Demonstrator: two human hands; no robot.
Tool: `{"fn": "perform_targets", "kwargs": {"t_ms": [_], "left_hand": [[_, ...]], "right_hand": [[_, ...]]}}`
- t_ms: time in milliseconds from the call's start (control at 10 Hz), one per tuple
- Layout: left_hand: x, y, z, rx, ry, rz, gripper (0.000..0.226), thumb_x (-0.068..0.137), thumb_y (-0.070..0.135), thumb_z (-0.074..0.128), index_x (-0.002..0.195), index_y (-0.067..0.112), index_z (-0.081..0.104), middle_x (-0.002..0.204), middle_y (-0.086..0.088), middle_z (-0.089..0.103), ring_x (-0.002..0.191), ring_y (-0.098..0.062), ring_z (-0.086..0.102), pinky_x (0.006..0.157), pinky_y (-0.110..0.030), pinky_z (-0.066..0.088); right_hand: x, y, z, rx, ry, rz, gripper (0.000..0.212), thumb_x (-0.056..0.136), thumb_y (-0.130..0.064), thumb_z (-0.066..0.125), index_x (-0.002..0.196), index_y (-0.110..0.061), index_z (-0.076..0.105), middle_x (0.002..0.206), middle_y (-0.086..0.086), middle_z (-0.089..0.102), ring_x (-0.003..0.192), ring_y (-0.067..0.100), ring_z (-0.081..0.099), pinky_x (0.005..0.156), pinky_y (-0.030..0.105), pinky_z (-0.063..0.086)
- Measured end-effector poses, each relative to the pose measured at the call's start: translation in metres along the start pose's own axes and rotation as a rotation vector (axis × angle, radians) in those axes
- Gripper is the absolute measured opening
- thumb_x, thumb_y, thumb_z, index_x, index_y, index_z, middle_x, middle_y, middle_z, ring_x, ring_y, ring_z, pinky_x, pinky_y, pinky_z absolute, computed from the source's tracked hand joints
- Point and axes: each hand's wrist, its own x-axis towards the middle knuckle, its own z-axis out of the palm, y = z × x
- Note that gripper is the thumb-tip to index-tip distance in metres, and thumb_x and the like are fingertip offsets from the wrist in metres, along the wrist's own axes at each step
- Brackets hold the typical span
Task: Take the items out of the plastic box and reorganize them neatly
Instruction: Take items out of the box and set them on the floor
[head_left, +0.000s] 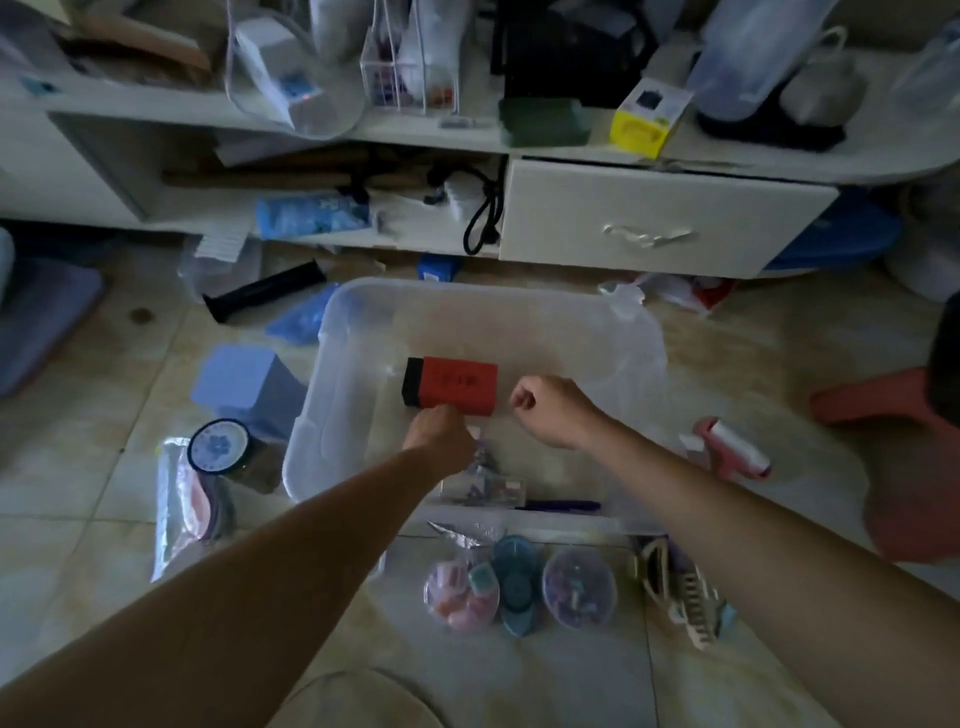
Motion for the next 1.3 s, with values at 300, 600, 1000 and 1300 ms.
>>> {"fn": "perform_targets", "kwargs": {"t_ms": [300,600,1000,1300], "left_hand": [[0.04,-0.034,0.034,0.155,-0.256,-0.002,0.04,0.096,0.008,0.047,0.136,0.004,0.052,0.139,-0.015,0.052,0.127,-0.029,0.05,0.104,-0.034,0.042],[0.056,-0.038,0.051,0.363,-0.395,0.092,0.04,0.091,0.024,0.064,0.125,0.004,0.06,0.131,-0.01,0.057,0.119,-0.026,0.056,0.096,-0.031,0.045],[0.071,-0.047,0.046,0.049,-0.204,0.015,0.029,0.096,0.012,0.047,0.12,0.003,0.061,0.104,-0.009,0.059,0.095,-0.022,0.058,0.09,-0.034,0.048],[0.04,-0.039,0.001,-0.581,-0.265,0.034,0.008,0.097,0.009,0.053,0.098,0.015,0.058,0.09,-0.005,0.056,0.071,-0.014,0.054,0.064,-0.023,0.049]], "right_hand": [[0.062,0.012,0.068,-0.474,-0.584,0.025,0.027,0.1,-0.022,0.051,0.117,-0.009,0.067,0.115,0.009,0.065,0.091,0.024,0.057,0.055,0.025,0.037],[0.064,0.03,0.096,-0.376,-0.654,0.065,0.027,0.08,-0.023,0.077,0.104,-0.018,0.066,0.104,0.004,0.066,0.09,0.023,0.064,0.078,0.034,0.053],[0.061,0.039,0.084,-0.183,-0.552,0.06,0.044,0.087,-0.019,0.073,0.13,-0.023,0.062,0.125,0.0,0.063,0.104,0.019,0.062,0.077,0.028,0.05],[0.053,0.047,0.042,0.629,-0.53,0.184,0.016,0.094,-0.022,0.068,0.11,-0.022,0.072,0.087,-0.005,0.069,0.082,0.012,0.061,0.083,0.032,0.054]]}}
